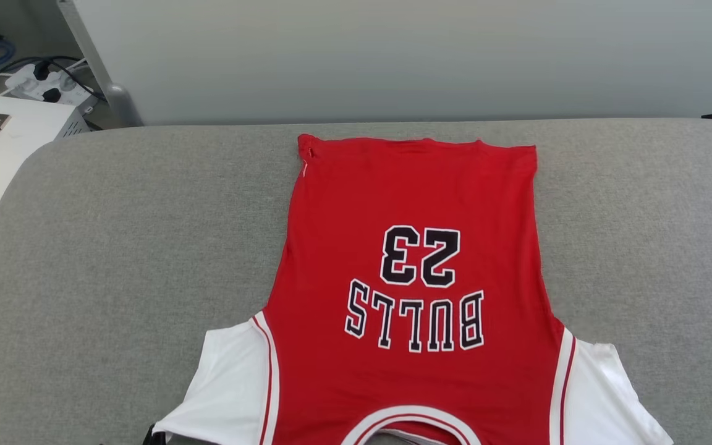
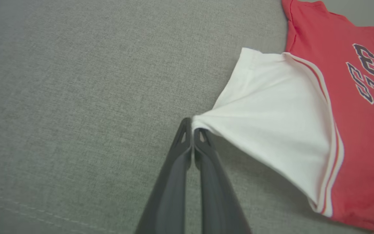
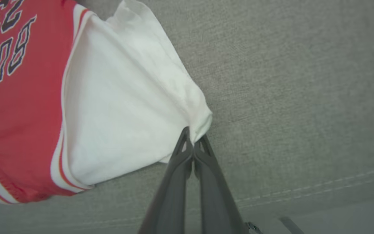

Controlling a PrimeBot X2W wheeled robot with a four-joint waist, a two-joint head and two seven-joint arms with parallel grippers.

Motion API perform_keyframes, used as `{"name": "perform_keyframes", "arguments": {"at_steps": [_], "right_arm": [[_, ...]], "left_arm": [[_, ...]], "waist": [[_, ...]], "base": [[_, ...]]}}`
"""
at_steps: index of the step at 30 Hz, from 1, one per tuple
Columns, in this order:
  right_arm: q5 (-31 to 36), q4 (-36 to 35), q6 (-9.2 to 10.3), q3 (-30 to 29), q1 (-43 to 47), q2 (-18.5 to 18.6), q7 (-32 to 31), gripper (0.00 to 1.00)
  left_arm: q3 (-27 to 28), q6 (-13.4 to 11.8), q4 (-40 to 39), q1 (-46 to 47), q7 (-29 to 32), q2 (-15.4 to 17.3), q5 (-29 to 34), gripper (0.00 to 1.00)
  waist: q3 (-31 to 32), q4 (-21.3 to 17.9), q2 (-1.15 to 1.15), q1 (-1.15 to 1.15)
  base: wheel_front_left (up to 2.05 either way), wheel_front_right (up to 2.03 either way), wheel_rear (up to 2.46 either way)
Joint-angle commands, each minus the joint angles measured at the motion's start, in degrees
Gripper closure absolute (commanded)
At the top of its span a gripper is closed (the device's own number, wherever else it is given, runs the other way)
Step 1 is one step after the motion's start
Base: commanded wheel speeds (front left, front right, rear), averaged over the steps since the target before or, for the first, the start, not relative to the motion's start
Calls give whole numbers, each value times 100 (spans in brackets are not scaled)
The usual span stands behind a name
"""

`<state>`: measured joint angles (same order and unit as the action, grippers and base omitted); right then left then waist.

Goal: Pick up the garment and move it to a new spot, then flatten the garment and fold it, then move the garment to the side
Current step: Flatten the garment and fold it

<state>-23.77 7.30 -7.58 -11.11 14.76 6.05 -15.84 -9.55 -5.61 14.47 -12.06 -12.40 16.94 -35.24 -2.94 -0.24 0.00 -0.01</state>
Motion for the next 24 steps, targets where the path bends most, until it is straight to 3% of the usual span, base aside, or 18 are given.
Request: {"name": "perform_keyframes", "arguments": {"at_steps": [1, 2, 3, 5, 6, 15, 24], "right_arm": [[13, -58, 9, -44, 78, -8, -61, 100], [6, -54, 9, -13, 118, -27, -137, 96], [-5, -52, 9, 50, 143, -29, -203, 83], [-212, -35, 9, 164, 141, -62, -351, 21], [-298, -69, 9, 253, 115, -38, -390, 0], [-281, -282, 9, -61, -919, 246, 505, 0], [278, 729, 9, -298, -3234, 737, 690, 0]], "left_arm": [[2, -62, -55, -98, -24, 64, 41, 100], [-21, -72, -98, -123, -28, 60, 60, 100], [-38, -70, -134, -139, -17, 35, 45, 100], [-88, -67, -218, -108, -13, -5, 57, 100], [-126, -65, -263, -72, -21, -18, 91, 100], [-411, 29, -544, 368, -52, -59, 338, 100], [-663, 119, -915, 1091, -142, -268, 589, 100]], "waist": [[40, 55, 0, 1], [55, 80, 0, 1], [62, 100, 0, 1], [67, 153, 0, 1], [67, 181, 0, 1], [-20, 542, 0, 1], [-885, 1044, 0, 1]], "base": [[0, 0, 0], [0, 0, 0], [0, 0, 0], [0, 0, 0], [0, 0, 0], [0, 0, 0], [0, 0, 0]]}}
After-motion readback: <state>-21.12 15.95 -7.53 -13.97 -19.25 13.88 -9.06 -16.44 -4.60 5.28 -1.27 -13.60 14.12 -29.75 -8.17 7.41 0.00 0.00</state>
